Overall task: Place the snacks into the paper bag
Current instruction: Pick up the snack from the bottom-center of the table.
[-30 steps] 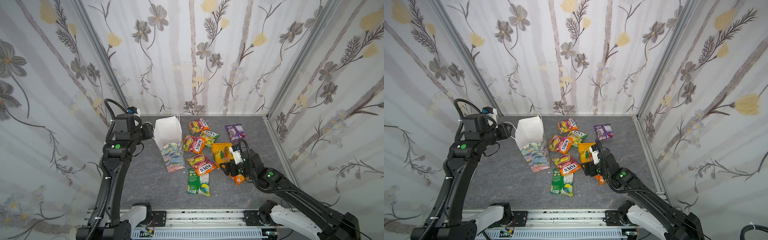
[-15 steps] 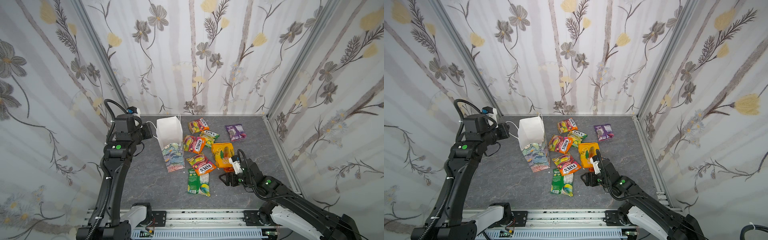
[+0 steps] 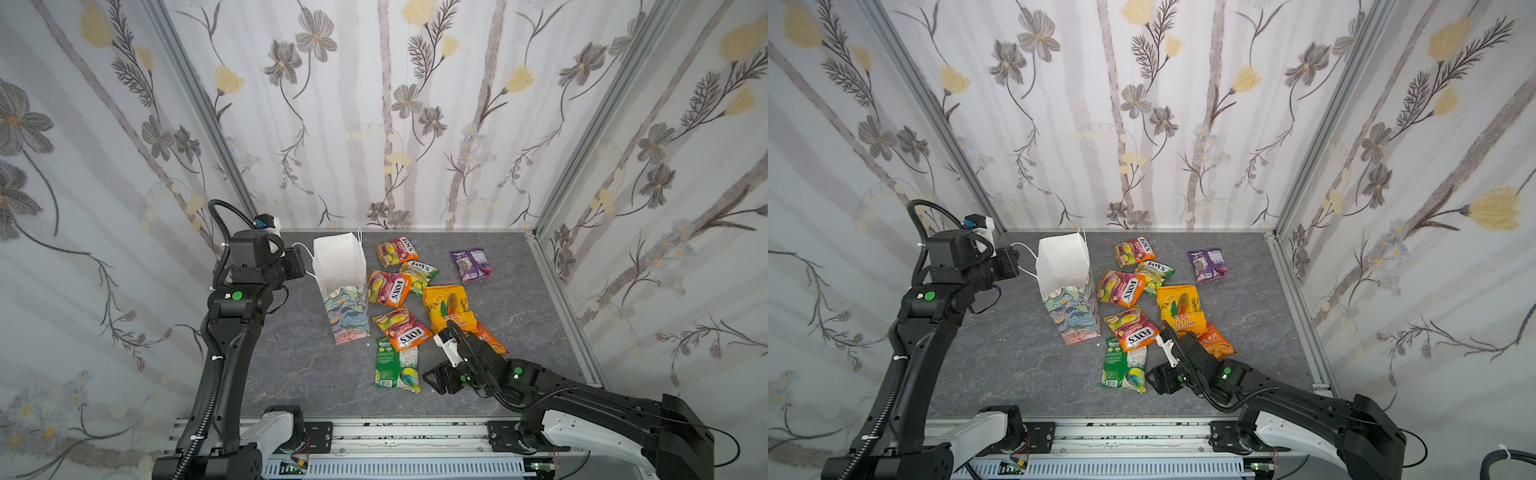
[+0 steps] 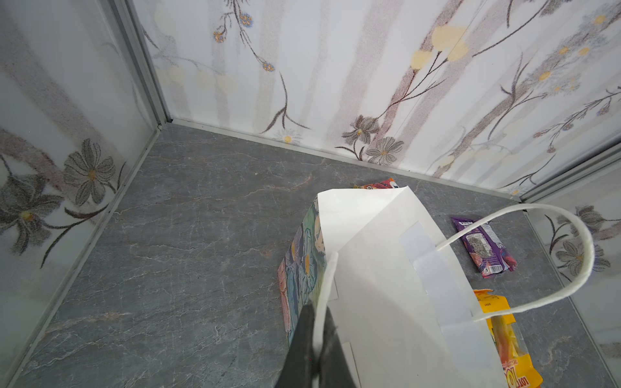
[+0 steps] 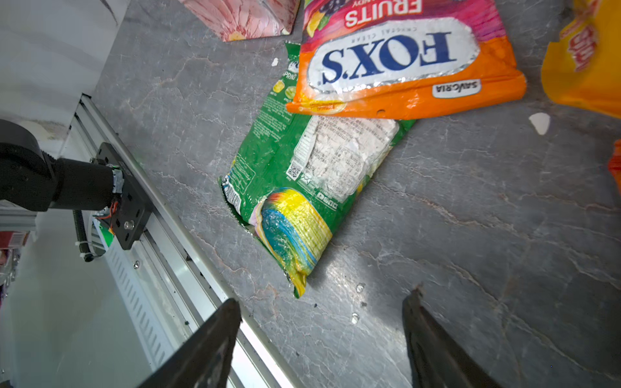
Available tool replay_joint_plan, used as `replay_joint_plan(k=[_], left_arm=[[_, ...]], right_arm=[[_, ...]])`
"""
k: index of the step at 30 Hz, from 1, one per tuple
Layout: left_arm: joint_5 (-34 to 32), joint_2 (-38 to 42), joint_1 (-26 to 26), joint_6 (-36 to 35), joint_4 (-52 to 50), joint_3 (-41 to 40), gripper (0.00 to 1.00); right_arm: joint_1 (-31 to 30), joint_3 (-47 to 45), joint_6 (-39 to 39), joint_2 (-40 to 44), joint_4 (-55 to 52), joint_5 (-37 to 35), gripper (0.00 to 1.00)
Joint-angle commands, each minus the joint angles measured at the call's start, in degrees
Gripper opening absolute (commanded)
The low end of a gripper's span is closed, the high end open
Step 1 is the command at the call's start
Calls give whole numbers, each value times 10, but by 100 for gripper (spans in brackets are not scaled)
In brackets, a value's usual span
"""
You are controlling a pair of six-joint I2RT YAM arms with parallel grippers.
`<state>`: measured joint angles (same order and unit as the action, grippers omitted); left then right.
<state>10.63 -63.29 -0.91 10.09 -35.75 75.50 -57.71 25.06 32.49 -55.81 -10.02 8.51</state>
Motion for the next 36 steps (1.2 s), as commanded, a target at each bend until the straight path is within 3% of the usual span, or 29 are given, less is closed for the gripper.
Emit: replay_joint_plan(k=[1,21,36], left_arm=[[-3,4,0,-9,16,-2,0],[-1,19,0,-8,17,-10,0],[4,28,-1,-5,25,-34,0]], right_arm=[[-20,14,-10,-26,9,-39,75],[-120,116,4,-235,-27,-114,67],[-131,115,24,-264,-13,-147,59]])
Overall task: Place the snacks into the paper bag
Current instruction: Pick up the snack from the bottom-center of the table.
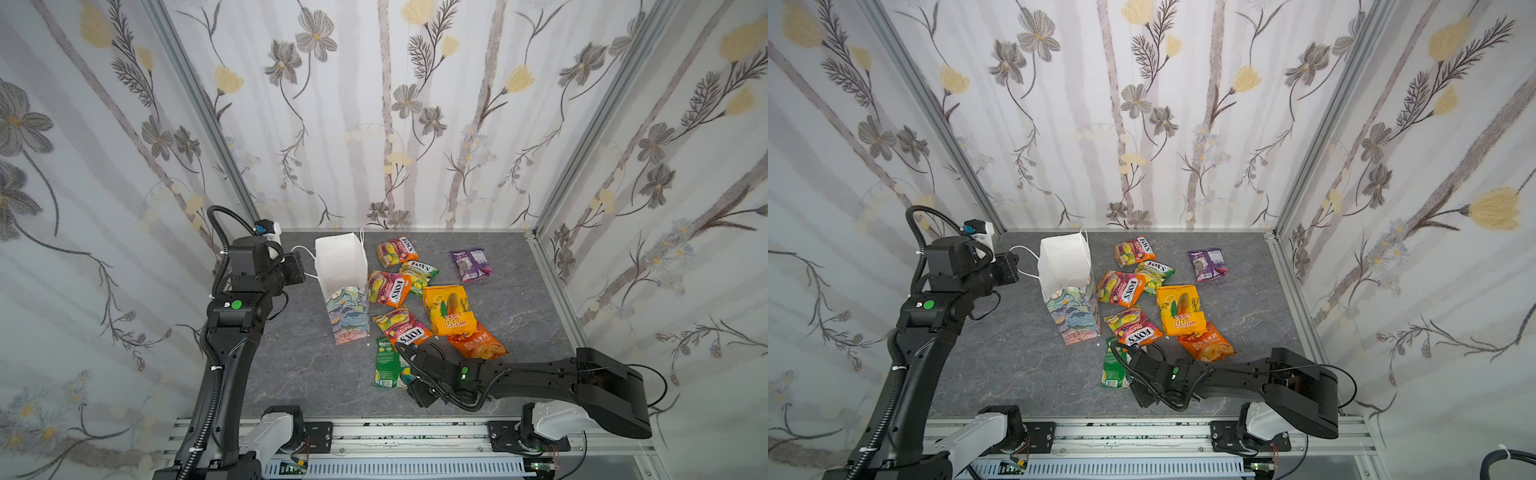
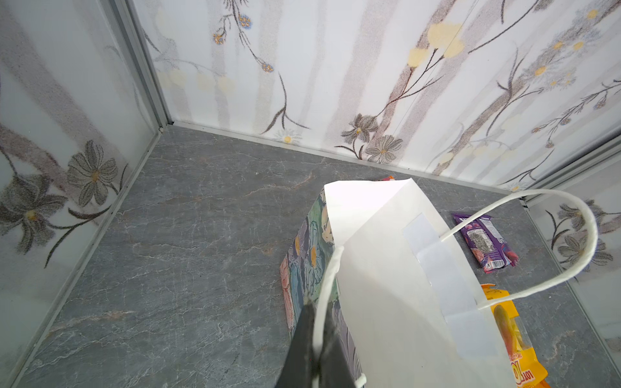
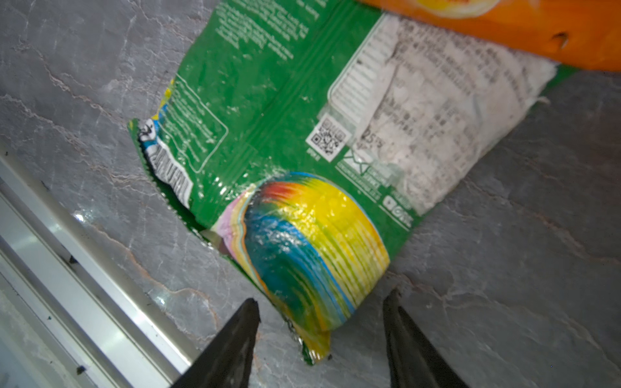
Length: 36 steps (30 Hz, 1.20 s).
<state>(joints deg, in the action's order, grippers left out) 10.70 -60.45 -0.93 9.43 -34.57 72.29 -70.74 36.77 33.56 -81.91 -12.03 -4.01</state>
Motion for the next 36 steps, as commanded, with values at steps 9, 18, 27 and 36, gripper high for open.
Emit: replay_joint_plan(k=[9,18,27,36], left_arm=[[8,0,-1,2,17,-4,0],[8,4,-1,3,18,-4,0],[3,15,-1,1,21,-13,0],[1,14,-1,2,19,-12,0]], right_arm=[[-6,0,18,-12,23,-26,55],[-7,-11,20,-11,49,-30,44],[-8,-14,34,-31,65,-23,25],[-9,-15,34,-23,60,-27,9]])
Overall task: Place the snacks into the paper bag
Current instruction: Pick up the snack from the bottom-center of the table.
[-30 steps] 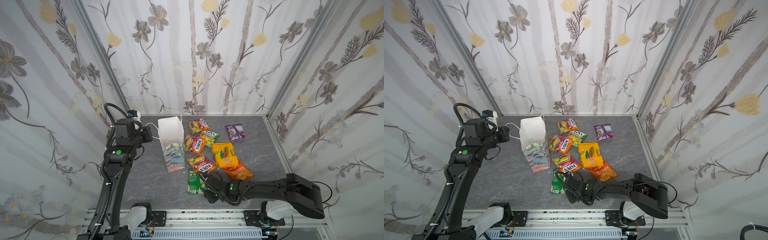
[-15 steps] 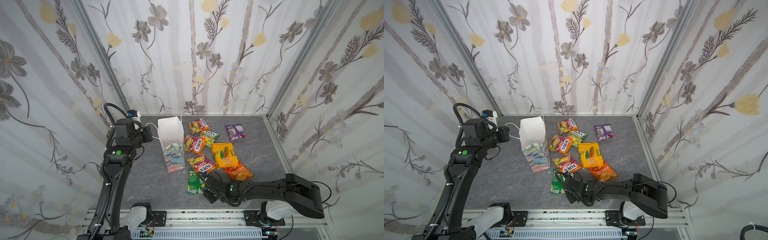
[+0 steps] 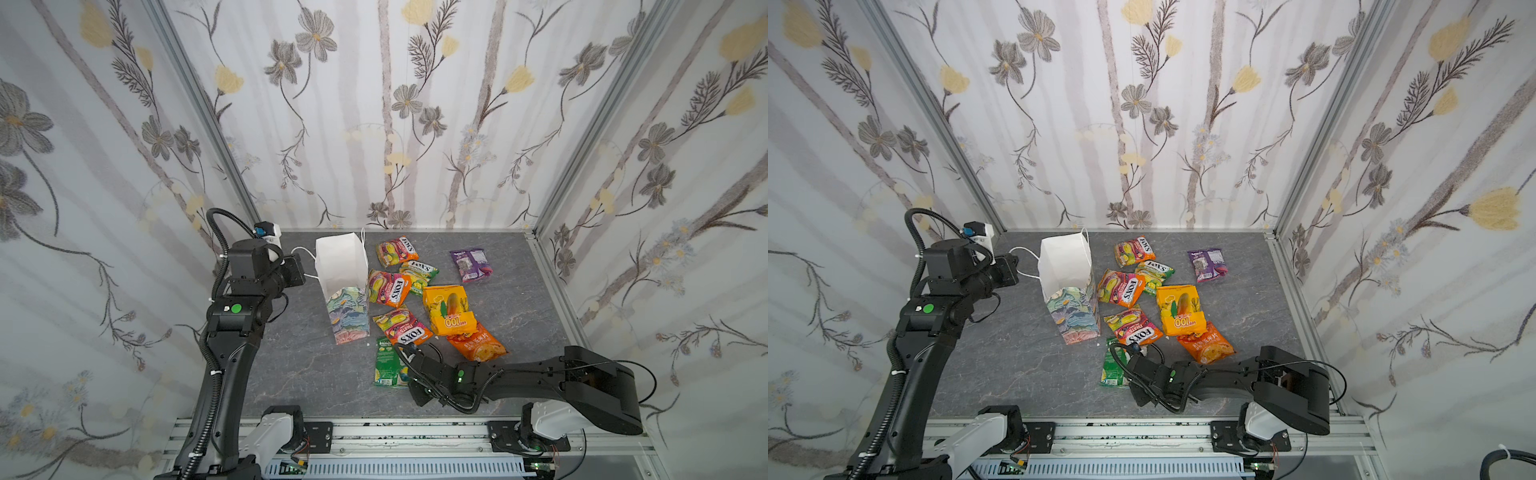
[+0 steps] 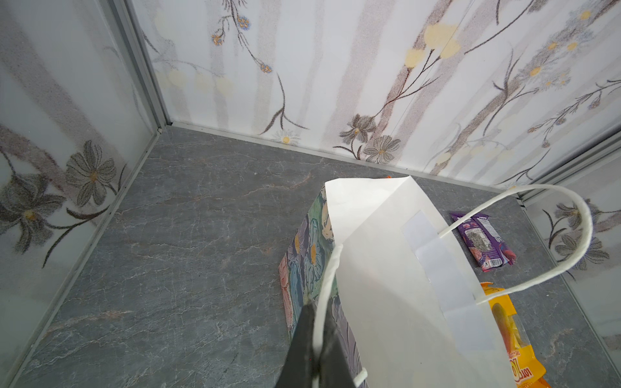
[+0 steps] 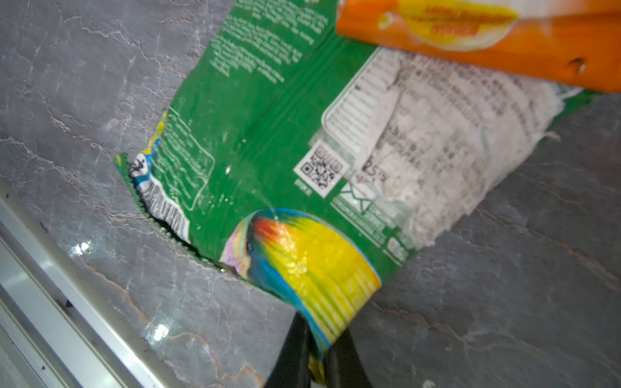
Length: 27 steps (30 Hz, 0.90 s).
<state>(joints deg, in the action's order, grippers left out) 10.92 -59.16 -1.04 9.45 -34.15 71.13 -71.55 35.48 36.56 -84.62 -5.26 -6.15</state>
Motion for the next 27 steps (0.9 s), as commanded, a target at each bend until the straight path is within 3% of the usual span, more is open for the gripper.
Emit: replay_joint_plan(k=[1,7,27], left_arm=[[0,0,1,1,15,-1,0],[14,-10,0,4,17,4,0],[8,-16,0,0,12,12,0]], right_arm=[[-1,-2,4,5,-10,-10,9],[-1,3,6,19,-20,-22,0],[3,-3,-33,169,-19,-66,0]])
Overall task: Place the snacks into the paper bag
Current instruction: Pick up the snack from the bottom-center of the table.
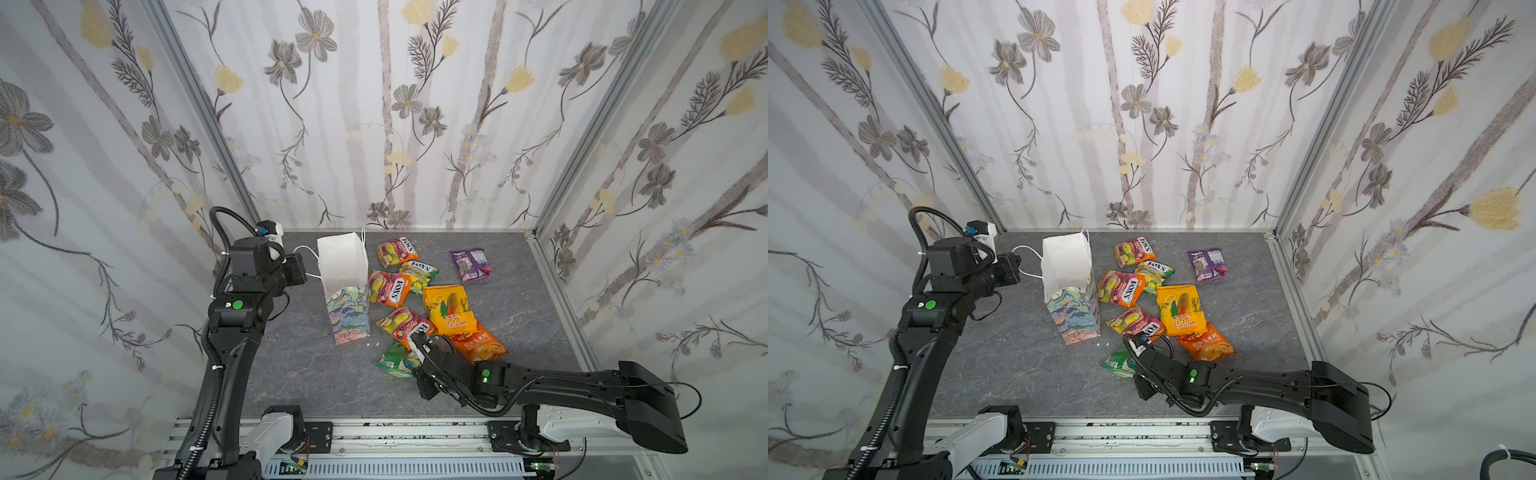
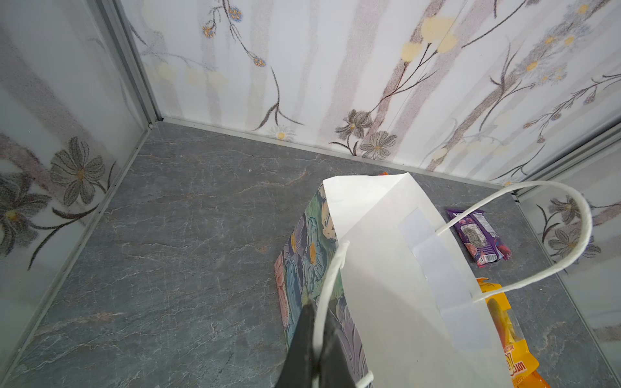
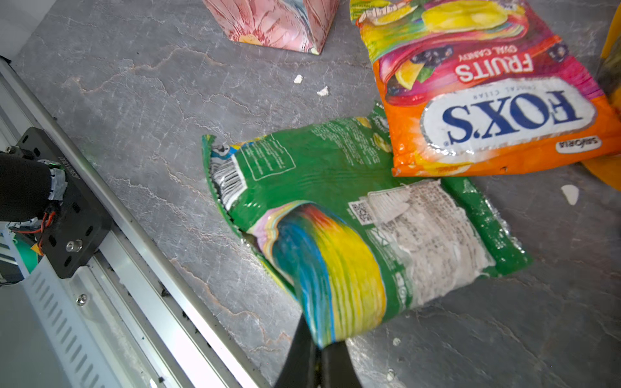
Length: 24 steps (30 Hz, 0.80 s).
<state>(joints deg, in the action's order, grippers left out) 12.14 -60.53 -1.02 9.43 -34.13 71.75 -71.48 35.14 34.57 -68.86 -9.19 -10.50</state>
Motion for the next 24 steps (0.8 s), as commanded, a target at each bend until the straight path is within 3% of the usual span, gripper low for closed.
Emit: replay_joint_plan(k=[1,13,24], left_arm=[[-5,-2,0,0,14,5,0],[-5,1,0,-2,10,8,0],[-5,7,1,-4,11,2,2]], right_arm=[[5,2,-19,16,21,-20,0],[59,1,-51,103,50,28,0],[95,37,-102,122,55,88,0]])
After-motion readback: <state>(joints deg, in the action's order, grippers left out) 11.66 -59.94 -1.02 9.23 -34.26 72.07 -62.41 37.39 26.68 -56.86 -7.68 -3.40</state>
